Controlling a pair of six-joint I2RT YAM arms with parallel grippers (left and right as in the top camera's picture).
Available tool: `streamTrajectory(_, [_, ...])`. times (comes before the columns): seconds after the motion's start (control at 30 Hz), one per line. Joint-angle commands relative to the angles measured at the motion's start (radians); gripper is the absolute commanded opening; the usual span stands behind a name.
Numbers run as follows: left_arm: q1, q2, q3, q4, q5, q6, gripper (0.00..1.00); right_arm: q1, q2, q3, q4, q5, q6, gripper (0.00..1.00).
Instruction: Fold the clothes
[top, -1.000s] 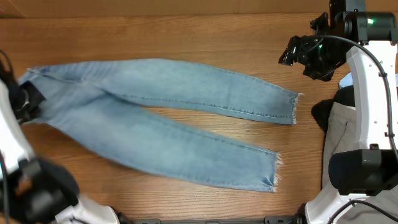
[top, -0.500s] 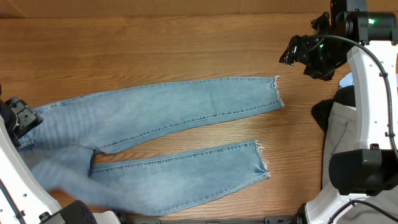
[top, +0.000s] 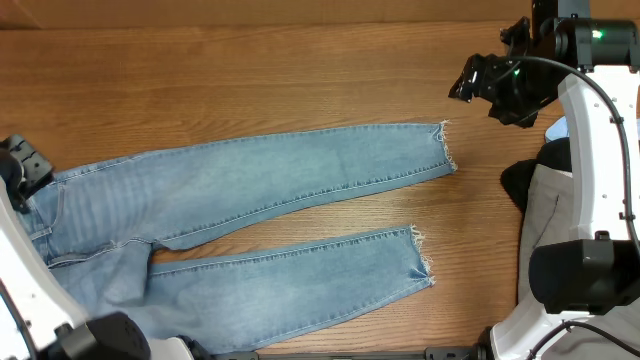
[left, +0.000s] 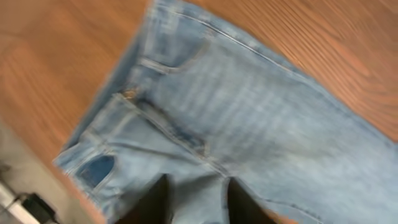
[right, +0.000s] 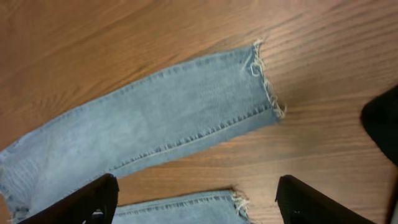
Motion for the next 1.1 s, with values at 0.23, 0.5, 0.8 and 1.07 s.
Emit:
streamTrajectory(0.23, [-0.107, 0.352, -0.03, 0.035, 0.116, 0.089, 0.04, -0.004, -0.037, 0.002, -0.009, -0.002, -0.004, 0.86])
streamTrajectory(0.5, [-0.178, 0.584, -0.03, 0.194, 0.097, 0.09, 0.04, -0.004, -0.037, 0.002, -0.028, -0.002, -0.003, 0.85])
streamTrajectory(0.8, [-0.196, 0.769, -0.03, 0.344, 0.087, 0.116, 0.04, -0.004, -0.037, 0.002, -0.026, -0.002, 0.005, 0.85])
streamTrajectory(1.07, [-0.199, 0.867, -0.029, 0.666, 0.11, 0.058, 0.08, -0.004, -0.037, 0.001, 0.006, -0.002, 0.004, 0.86])
